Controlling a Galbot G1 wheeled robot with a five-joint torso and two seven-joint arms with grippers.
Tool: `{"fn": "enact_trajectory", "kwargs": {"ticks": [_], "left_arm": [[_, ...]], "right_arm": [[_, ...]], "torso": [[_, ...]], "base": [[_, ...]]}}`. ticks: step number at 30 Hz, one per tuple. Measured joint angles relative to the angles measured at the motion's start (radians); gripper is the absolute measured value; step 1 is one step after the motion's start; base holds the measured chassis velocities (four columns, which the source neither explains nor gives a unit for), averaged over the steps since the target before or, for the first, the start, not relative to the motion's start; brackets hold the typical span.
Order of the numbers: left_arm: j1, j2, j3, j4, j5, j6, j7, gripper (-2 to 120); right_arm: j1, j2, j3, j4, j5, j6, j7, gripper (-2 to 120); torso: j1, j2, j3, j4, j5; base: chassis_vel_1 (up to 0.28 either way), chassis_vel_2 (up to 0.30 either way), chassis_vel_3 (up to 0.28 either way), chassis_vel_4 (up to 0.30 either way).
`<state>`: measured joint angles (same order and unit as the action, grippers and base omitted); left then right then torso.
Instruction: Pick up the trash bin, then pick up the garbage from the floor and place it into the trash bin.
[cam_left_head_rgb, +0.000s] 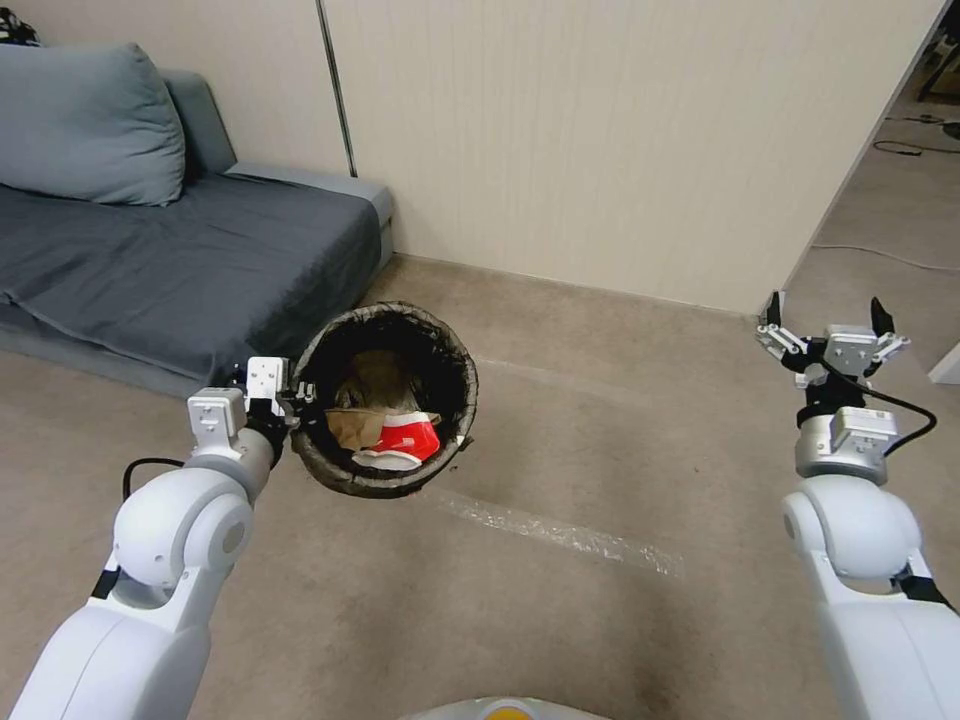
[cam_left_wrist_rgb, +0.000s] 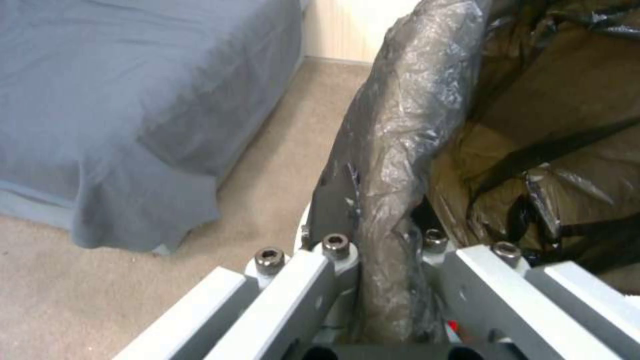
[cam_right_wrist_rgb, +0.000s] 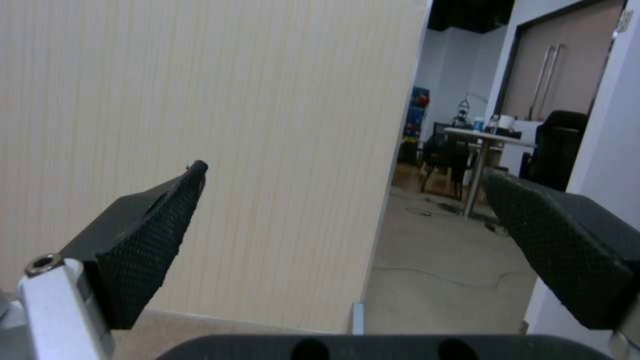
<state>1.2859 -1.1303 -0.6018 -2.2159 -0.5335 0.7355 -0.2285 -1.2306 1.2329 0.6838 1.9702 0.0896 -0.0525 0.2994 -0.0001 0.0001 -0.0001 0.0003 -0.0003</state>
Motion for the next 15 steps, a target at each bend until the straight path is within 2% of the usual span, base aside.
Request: {"fn": "enact_trajectory", "kwargs": {"ticks": [15], "left_arm": [[-0.002,0.003,-0.015,-0.016,0.0,0.0,0.002,1]], "right_arm": [[0.014,-0.011,-0.001,-0.013,0.018,-0.019,0.021,100]], "torso": [[0.0,0.0,0.0,-0.0003,0.0003]], "base": [[0.0,0.0,0.0,0.0]]}}
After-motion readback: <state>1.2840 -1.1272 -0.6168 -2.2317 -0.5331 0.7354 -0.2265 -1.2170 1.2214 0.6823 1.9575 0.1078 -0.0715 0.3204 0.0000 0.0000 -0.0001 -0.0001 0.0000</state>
